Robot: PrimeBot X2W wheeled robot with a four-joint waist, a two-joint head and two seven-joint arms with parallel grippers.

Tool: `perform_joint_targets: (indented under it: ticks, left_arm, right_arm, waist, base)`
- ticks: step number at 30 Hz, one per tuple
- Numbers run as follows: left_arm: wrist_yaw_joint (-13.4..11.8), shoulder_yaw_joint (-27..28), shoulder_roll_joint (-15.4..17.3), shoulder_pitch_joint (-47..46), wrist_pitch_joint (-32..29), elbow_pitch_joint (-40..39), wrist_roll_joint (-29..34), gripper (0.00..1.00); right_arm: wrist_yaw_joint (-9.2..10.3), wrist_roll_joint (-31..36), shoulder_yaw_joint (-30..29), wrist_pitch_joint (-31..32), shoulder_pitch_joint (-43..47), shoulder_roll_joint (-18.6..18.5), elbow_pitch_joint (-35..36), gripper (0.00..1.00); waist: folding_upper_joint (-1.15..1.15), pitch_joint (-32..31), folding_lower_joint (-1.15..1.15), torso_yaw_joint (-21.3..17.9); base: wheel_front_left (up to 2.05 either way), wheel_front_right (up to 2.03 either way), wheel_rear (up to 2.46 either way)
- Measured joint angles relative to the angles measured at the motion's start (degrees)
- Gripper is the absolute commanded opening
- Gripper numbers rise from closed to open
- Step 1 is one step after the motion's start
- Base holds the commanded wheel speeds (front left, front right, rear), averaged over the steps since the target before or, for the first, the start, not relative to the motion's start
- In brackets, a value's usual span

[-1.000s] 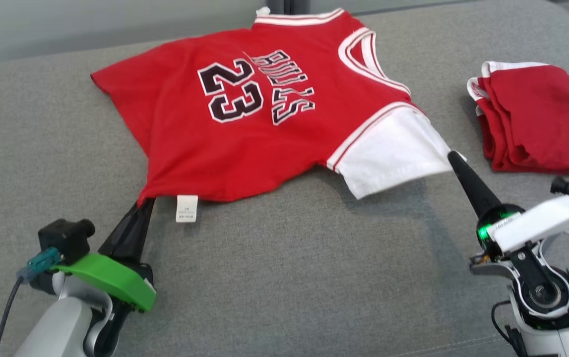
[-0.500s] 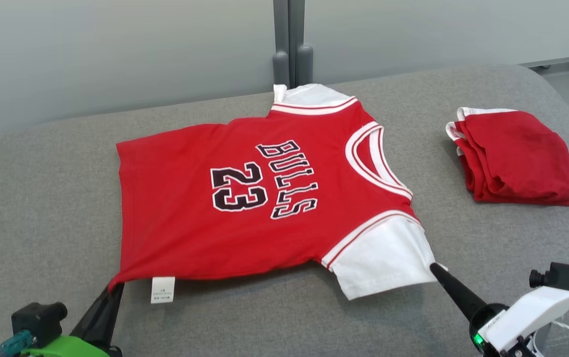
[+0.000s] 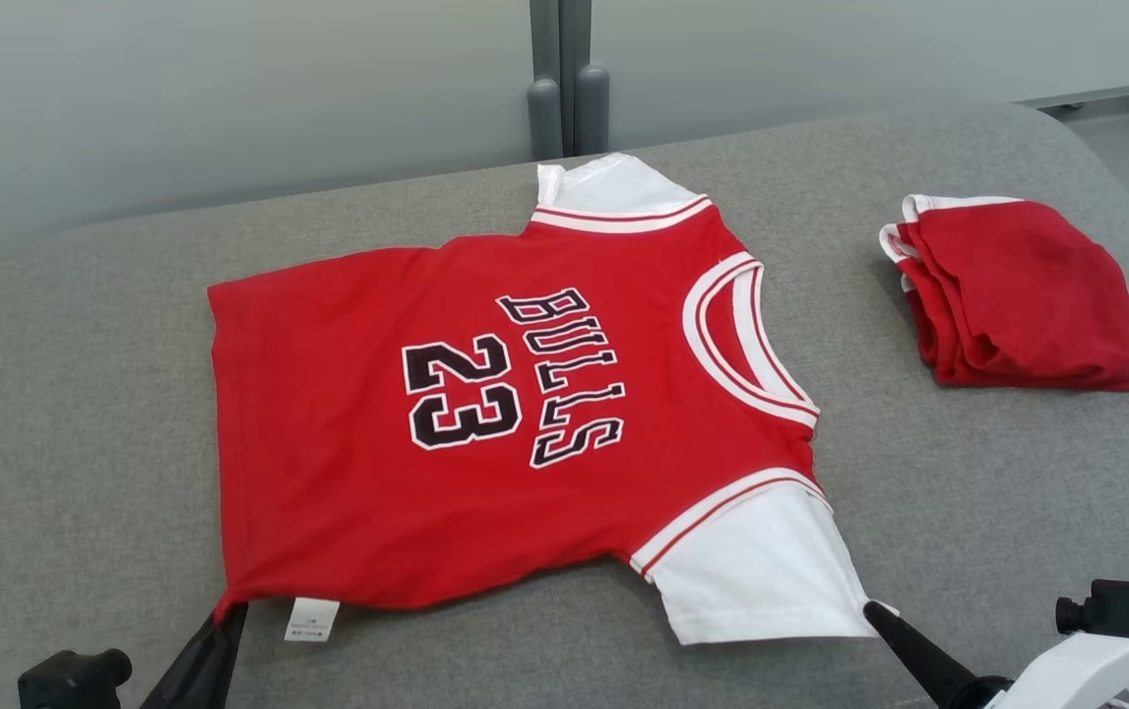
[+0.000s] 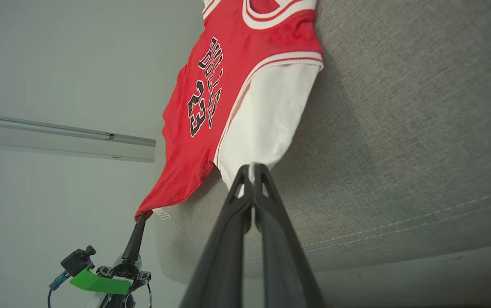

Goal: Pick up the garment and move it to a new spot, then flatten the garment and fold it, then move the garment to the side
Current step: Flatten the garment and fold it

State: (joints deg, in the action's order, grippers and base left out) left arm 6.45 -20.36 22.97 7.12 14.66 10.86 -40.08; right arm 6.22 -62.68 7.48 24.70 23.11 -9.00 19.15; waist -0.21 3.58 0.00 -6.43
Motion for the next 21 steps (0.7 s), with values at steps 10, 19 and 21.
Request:
perform_joint_targets:
  ticks: [10, 19, 21]
  left_arm:
    - [-0.23, -0.51, -1.33, 0.05, 0.0, 0.99, 2.31, 0.0]
    - [-0.79, 0.0, -2.31, 1.63, 0.0, 3.67, 3.2, 0.29]
    - [-0.91, 0.03, -2.56, 1.76, 0.0, 3.98, 3.44, 0.51]
  right_arm:
    - [-0.21, 6.56, 1.3, -2.61, -0.36, -1.29, -7.0, 0.0]
    - [-2.19, 8.62, 5.71, -4.52, -1.57, 0.31, -12.16, 0.23]
    - [-2.2, 9.29, 5.98, -4.8, -1.58, 0.34, -13.32, 0.18]
  waist:
    - [0.0, 1.91, 0.0, -0.14]
    - [0.0, 0.65, 0.0, 1.17]
    - [0.0, 0.37, 0.0, 1.52]
  base:
    - [0.0, 0.0, 0.0]
    - [0.0, 0.0, 0.0]
    - [0.0, 0.0, 0.0]
